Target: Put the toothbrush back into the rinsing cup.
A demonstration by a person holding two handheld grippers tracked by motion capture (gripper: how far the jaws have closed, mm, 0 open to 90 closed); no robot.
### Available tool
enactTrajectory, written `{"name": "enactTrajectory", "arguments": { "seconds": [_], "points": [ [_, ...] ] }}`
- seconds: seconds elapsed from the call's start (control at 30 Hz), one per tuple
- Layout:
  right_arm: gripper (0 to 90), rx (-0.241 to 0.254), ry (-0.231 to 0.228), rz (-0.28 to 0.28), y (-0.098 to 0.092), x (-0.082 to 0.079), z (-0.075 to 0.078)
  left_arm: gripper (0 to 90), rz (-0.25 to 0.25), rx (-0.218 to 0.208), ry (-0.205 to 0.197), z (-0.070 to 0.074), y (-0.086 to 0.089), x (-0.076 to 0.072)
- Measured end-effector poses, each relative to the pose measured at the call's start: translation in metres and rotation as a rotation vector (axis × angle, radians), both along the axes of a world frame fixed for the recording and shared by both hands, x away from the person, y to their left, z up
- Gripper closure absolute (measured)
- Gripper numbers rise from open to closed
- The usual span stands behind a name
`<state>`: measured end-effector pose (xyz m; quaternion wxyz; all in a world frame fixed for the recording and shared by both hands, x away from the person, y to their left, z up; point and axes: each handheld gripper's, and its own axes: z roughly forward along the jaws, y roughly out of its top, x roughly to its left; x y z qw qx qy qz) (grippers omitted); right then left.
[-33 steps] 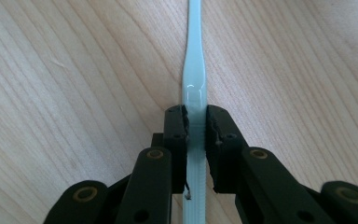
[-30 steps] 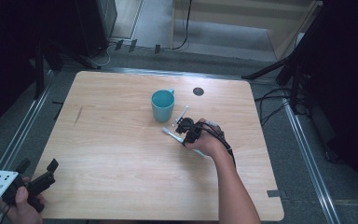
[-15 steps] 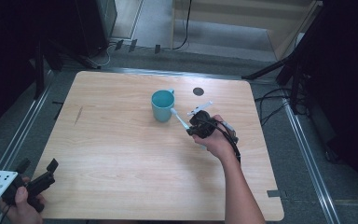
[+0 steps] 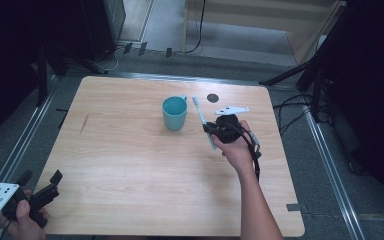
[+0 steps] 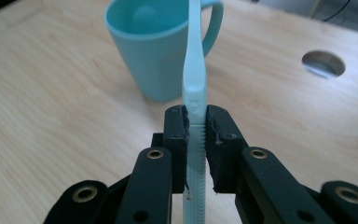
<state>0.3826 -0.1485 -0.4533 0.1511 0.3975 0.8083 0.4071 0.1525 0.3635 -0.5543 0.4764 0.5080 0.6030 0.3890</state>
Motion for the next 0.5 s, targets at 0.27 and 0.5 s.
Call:
{"name": "enactTrajectory", "arguments": {
  "seconds": [0.27, 0.5],
  "points": [
    [79.3, 0.164, -0.121, -0.109, 0.008, 0.000, 0.008, 6.8, 0.001, -0.002, -0.002, 0.000, 0.000, 0.000],
    [79.3, 0.262, -0.195, -0.152, 0.029, 0.004, 0.014, 6.8, 0.000, -0.005, -0.004, 0.000, 0.000, 0.000]
  ]
}}
